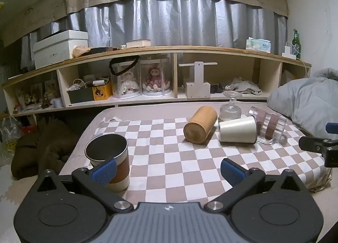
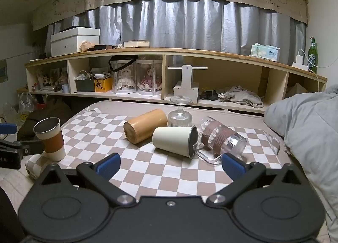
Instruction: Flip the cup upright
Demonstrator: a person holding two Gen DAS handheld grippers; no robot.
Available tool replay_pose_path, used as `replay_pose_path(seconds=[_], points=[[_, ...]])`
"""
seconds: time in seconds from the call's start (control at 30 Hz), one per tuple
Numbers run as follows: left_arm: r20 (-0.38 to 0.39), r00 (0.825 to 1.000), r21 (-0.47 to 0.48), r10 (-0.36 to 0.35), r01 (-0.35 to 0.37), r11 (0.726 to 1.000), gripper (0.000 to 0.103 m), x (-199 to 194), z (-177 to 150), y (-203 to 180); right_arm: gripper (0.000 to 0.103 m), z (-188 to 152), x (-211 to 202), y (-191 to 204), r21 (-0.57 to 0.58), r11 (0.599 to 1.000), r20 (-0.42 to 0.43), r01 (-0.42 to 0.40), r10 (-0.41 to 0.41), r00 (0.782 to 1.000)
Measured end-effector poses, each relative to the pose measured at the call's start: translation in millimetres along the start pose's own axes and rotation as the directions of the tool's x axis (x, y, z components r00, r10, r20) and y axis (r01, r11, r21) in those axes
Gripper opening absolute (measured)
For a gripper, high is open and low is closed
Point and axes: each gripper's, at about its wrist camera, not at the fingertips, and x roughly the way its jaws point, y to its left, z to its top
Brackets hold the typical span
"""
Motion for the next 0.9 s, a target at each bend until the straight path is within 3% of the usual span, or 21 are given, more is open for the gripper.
replay_pose_path(seconds=[0.9], points=[[-0.008, 1.0, -0.003, 0.003, -0.003, 1.0, 0.103, 3.8, -4.5, 2.2, 0.103, -0.5, 0.0, 0.1, 0.002, 1.0, -0.002, -0.001, 0.001, 1.0]])
